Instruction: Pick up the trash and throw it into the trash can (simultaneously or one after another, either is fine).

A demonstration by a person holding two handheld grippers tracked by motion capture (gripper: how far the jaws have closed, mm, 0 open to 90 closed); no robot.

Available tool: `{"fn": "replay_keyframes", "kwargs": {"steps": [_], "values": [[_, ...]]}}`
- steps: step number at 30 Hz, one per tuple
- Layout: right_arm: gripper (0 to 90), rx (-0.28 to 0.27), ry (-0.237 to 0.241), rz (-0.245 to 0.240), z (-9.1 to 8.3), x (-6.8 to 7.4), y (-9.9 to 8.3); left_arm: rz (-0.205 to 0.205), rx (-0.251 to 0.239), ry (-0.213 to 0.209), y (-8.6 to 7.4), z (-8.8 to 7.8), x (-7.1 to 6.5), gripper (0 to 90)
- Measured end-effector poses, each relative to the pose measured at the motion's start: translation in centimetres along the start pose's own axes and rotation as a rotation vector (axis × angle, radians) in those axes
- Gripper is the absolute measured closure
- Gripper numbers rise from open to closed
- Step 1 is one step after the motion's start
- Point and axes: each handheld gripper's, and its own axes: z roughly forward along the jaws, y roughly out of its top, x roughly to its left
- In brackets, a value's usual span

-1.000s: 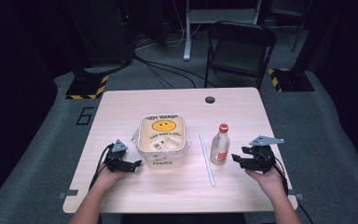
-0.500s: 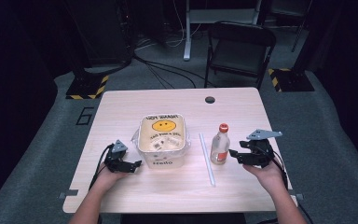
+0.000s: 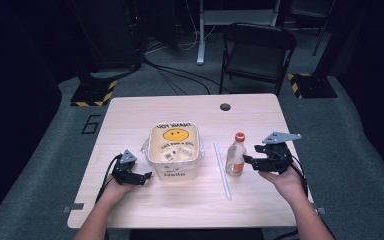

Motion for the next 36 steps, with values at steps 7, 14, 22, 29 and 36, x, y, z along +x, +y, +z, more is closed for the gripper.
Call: {"fn": "replay_keyframes", "kwargs": {"steps": [7, 14, 22, 29, 36], "values": [[38.6, -0.007, 0.010, -0.005, 0.2, 0.1, 0.7, 0.000, 0.000, 0.000, 0.0, 0.0, 0.0, 5.8], [38.8, -0.020, 0.020, -0.006, 0.2, 0.2, 1.5, 0.000, 0.000, 0.000, 0.0, 0.0, 0.0, 5.8], [39.2, -0.040, 0.028, -0.007, 0.3, 0.4, 2.6, 0.000, 0.000, 0.000, 0.0, 0.0, 0.0, 5.8], [39.4, -0.036, 0.034, -0.007, 0.8, 0.5, 3.2, -0.002, 0.004, -0.003, 0.0, 0.0, 0.0, 5.8], [39.7, -0.037, 0.039, -0.003, 1.3, 0.4, 3.8, 0.001, 0.002, -0.001, 0.0, 0.0, 0.0, 5.8]]}}
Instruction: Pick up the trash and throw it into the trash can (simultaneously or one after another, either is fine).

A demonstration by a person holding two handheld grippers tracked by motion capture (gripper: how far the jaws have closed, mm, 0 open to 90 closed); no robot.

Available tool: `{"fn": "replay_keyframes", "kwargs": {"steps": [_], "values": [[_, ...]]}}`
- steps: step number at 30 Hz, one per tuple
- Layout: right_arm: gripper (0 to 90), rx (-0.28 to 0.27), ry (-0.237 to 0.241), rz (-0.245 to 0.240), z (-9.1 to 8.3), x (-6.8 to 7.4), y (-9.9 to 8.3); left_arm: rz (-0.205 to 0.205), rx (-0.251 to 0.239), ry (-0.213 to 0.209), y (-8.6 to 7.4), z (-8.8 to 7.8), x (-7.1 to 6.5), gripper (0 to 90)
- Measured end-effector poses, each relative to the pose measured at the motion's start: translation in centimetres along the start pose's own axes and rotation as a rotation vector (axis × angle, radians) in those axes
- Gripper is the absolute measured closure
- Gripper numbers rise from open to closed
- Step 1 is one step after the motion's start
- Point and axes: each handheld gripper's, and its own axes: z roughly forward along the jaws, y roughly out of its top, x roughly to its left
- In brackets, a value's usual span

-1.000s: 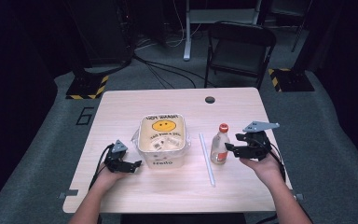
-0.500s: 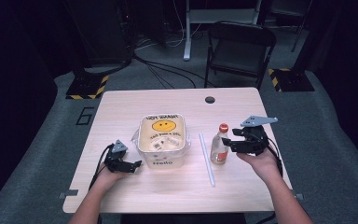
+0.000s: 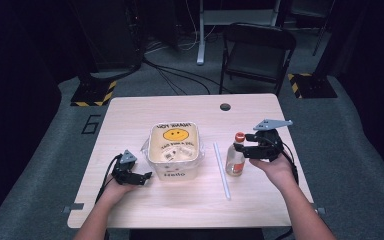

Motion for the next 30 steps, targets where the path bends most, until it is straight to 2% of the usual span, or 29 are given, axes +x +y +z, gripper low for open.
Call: {"fn": "replay_keyframes", "kwargs": {"steps": [19, 23, 25, 30], "values": [[49.7, -0.002, 0.006, -0.017, 0.7, 0.2, 1.0, -0.001, -0.002, 0.001, 0.0, 0.0, 0.0, 5.8], [55.6, 0.001, 0.014, -0.037, 0.7, 0.4, 1.1, 0.000, 0.002, 0.000, 0.0, 0.0, 0.0, 5.8], [58.3, 0.003, 0.003, -0.051, 0.7, 0.5, 1.1, -0.001, -0.002, 0.001, 0.0, 0.0, 0.0, 5.8], [59.9, 0.006, -0.015, -0.081, 0.6, 0.8, 1.2, 0.000, -0.002, 0.001, 0.0, 0.0, 0.0, 5.8]]}}
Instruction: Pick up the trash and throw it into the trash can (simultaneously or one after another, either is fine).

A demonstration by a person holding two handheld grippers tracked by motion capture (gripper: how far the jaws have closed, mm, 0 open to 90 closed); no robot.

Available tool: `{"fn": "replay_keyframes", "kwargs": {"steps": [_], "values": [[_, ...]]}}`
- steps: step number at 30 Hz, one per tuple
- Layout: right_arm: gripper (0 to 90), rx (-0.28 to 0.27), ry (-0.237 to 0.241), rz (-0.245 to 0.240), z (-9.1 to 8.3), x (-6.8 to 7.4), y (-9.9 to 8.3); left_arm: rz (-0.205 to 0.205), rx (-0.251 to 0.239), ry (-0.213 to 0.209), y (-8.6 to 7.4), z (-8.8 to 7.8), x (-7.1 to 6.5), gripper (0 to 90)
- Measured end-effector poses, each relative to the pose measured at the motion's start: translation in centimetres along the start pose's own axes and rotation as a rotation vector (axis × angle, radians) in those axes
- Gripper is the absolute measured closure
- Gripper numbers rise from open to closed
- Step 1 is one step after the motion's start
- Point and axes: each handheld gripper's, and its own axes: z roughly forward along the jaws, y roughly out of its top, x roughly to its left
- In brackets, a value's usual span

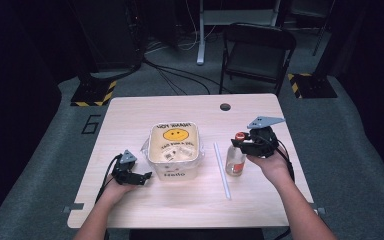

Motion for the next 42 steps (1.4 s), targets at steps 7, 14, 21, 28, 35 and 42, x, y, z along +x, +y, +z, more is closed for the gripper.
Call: {"fn": "replay_keyframes", "kwargs": {"steps": [7, 14, 21, 28, 35, 42], "values": [[60.9, 0.002, -0.005, -0.021, -0.2, 0.2, 0.2, 0.000, 0.000, 0.000, 0.0, 0.0, 0.0, 5.8], [61.5, -0.008, -0.002, -0.024, -0.5, 0.4, 0.6, 0.000, 0.000, -0.001, 0.0, 0.0, 0.0, 5.8], [61.6, -0.021, 0.001, -0.026, -1.4, 0.7, 1.5, 0.000, 0.000, -0.001, 0.0, 0.0, 0.0, 5.8], [61.6, -0.040, -0.003, -0.031, -2.4, 0.8, 2.5, 0.001, 0.000, -0.001, 0.0, 0.0, 0.0, 5.8], [61.7, -0.053, -0.009, -0.043, -3.1, 0.9, 3.6, 0.001, 0.000, -0.001, 0.0, 0.0, 0.0, 5.8], [61.8, -0.075, 0.005, -0.058, -3.8, 1.4, 4.7, 0.002, 0.000, -0.001, 0.0, 0.0, 0.0, 5.8]]}}
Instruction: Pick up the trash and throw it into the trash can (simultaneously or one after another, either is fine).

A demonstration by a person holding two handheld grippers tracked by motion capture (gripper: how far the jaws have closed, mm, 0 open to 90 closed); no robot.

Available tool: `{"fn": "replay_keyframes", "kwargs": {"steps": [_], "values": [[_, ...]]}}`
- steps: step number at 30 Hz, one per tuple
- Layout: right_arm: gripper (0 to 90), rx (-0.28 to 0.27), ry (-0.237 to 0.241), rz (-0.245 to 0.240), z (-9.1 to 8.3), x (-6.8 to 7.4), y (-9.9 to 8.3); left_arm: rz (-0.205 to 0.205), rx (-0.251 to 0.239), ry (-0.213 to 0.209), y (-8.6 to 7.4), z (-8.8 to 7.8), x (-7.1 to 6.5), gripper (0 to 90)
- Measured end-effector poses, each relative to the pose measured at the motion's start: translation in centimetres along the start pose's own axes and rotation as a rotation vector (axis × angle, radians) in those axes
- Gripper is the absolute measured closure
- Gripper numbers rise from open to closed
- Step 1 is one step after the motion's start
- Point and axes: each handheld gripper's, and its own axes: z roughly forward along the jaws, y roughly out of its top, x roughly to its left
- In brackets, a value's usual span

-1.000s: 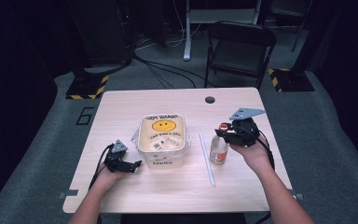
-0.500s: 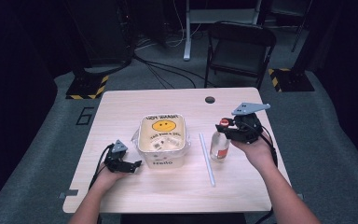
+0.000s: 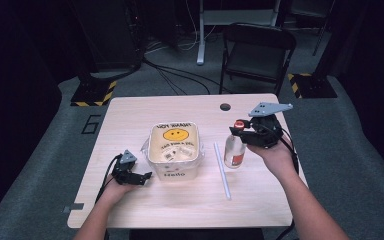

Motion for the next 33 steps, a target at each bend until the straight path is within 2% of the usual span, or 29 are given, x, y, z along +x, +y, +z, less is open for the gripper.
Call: {"fn": "replay_keyframes", "kwargs": {"steps": [7, 19, 33], "values": [[61.8, -0.016, 0.007, -0.012, -0.3, 0.4, 1.3, 0.000, 0.000, 0.000, 0.0, 0.0, 0.0, 5.8], [61.8, -0.079, 0.035, -0.030, -0.8, 1.3, 3.4, 0.002, 0.004, -0.003, 0.0, 0.0, 0.0, 5.8], [61.9, -0.149, 0.071, -0.043, -0.5, 2.3, 5.6, -0.002, 0.005, -0.005, 0.0, 0.0, 0.0, 5.8]]}}
